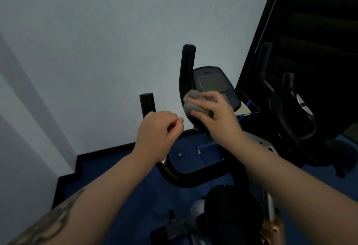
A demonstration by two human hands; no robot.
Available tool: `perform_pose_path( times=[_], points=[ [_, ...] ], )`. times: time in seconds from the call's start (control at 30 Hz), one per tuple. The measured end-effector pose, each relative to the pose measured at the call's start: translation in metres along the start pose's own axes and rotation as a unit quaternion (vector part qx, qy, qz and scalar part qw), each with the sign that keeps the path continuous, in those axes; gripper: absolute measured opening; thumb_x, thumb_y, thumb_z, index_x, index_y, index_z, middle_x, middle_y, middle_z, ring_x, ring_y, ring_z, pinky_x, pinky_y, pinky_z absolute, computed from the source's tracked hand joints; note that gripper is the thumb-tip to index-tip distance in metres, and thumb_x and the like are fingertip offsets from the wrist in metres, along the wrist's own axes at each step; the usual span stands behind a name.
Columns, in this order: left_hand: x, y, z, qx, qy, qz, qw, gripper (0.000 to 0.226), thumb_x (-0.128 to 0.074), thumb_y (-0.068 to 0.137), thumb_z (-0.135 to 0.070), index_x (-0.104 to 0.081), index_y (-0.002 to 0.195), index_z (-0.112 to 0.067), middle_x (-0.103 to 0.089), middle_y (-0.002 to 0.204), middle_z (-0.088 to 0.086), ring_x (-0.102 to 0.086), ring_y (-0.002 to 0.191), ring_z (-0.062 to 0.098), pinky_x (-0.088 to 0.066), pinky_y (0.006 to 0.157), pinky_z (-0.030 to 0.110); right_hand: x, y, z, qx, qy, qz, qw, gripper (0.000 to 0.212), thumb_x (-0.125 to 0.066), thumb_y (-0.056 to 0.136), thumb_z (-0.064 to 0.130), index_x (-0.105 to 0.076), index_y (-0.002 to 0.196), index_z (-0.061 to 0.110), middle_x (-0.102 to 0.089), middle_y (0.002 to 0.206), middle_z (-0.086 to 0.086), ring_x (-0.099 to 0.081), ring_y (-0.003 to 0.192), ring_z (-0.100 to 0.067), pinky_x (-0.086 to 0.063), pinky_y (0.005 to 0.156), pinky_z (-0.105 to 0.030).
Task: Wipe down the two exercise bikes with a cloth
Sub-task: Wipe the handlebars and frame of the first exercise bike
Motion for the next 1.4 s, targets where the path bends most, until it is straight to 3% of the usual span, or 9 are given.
perform_pose_path(
  times=[0.17,0.37,0.63,0.77,0.93,1.03,1.17,1.3,1.4],
  points=[
    [0.0,0.001,0.0,-0.004,-0.007,-0.008,1.0,0.039,-0.055,0.092,-0.014,-0.045,0.055,-0.005,-0.037,0.051,-0.003,-0.036,0.049,0.019,-0.031,0.061,0.033,0.04,-0.037,-0.017,0.035,-0.023,0.077,0.996,0.042,-0.073,0.083,0.014,-0.064,0.12,0.031,-0.05,0.123,0.005,-0.044,0.115,0.012,-0.03,0.102,-0.006],
    [-0.001,-0.001,0.001,0.005,-0.029,-0.02,0.999,0.04,-0.051,0.093,-0.017,-0.047,0.056,-0.001,-0.044,0.05,0.006,-0.041,0.049,0.026,-0.038,0.058,0.041,0.062,-0.095,-0.016,0.091,-0.116,0.093,0.985,0.03,-0.068,0.086,0.034,-0.066,0.116,0.039,-0.054,0.134,0.012,-0.052,0.123,-0.013,-0.045,0.098,-0.042],
    [-0.001,-0.001,0.003,0.005,-0.029,-0.037,0.999,0.041,-0.051,0.094,-0.017,-0.051,0.057,0.002,-0.051,0.052,0.011,-0.047,0.051,0.03,-0.038,0.06,0.036,0.048,-0.101,-0.012,0.187,-0.153,0.221,0.945,0.032,-0.072,0.084,0.021,-0.071,0.115,0.025,-0.062,0.13,0.01,-0.048,0.131,-0.012,-0.016,0.119,-0.047],
    [-0.003,-0.001,0.002,-0.001,-0.018,-0.038,0.999,0.041,-0.052,0.093,-0.017,-0.051,0.057,0.002,-0.05,0.052,0.011,-0.046,0.051,0.029,-0.04,0.06,0.04,0.035,-0.089,0.0,0.159,-0.121,0.248,0.948,0.039,-0.075,0.084,0.016,-0.069,0.121,0.026,-0.063,0.128,0.011,-0.054,0.125,-0.006,-0.028,0.117,-0.039],
    [0.0,0.002,0.004,-0.021,-0.012,-0.009,1.0,0.042,-0.051,0.094,-0.02,-0.055,0.058,0.001,-0.052,0.052,0.009,-0.048,0.051,0.027,-0.041,0.06,0.045,0.025,-0.068,0.011,0.111,-0.197,0.369,0.901,0.044,-0.056,0.092,0.045,-0.047,0.135,0.052,-0.065,0.125,0.014,-0.058,0.113,-0.008,-0.042,0.104,-0.038],
    [-0.002,-0.001,0.004,-0.043,0.018,0.011,0.999,0.043,-0.051,0.094,-0.024,-0.058,0.056,-0.004,-0.052,0.052,0.004,-0.049,0.052,0.022,-0.041,0.064,0.041,0.032,-0.067,0.008,0.158,-0.222,0.354,0.895,0.045,-0.062,0.091,0.04,-0.052,0.135,0.044,-0.062,0.129,0.019,-0.058,0.116,-0.001,-0.011,0.123,-0.035],
    [-0.005,-0.008,0.007,-0.048,0.033,0.033,0.998,0.045,-0.042,0.094,-0.036,-0.06,0.059,-0.016,-0.055,0.058,-0.006,-0.05,0.06,0.013,-0.032,0.076,0.03,0.011,-0.069,0.02,0.142,-0.173,0.329,0.917,0.042,-0.06,0.094,0.038,-0.052,0.135,0.043,-0.063,0.126,0.019,-0.038,0.127,0.008,0.018,0.111,-0.012],
    [-0.005,-0.009,0.008,-0.043,0.057,0.042,0.997,0.043,-0.041,0.094,-0.039,-0.06,0.061,-0.02,-0.056,0.06,-0.008,-0.05,0.062,0.01,-0.025,0.078,0.026,0.014,-0.069,0.014,0.122,-0.132,0.378,0.908,0.049,-0.065,0.091,0.032,-0.051,0.136,0.044,-0.056,0.135,0.022,-0.043,0.129,0.003,-0.018,0.119,-0.023],
    [-0.006,-0.012,0.008,-0.02,0.048,0.024,0.998,0.043,-0.042,0.095,-0.035,-0.058,0.06,-0.016,-0.053,0.057,-0.007,-0.049,0.06,0.013,-0.03,0.078,0.027,0.03,-0.075,0.008,0.111,-0.093,0.353,0.924,0.048,-0.074,0.084,0.023,-0.062,0.127,0.039,-0.055,0.134,0.024,-0.051,0.124,0.005,-0.045,0.102,-0.03]
  ],
)
Point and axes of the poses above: each hand's wrist, its own y-axis towards the middle knuckle, its own x-axis out of the back of the hand, z = x × y, the point moved 3 cm from there along y, towards the middle knuckle
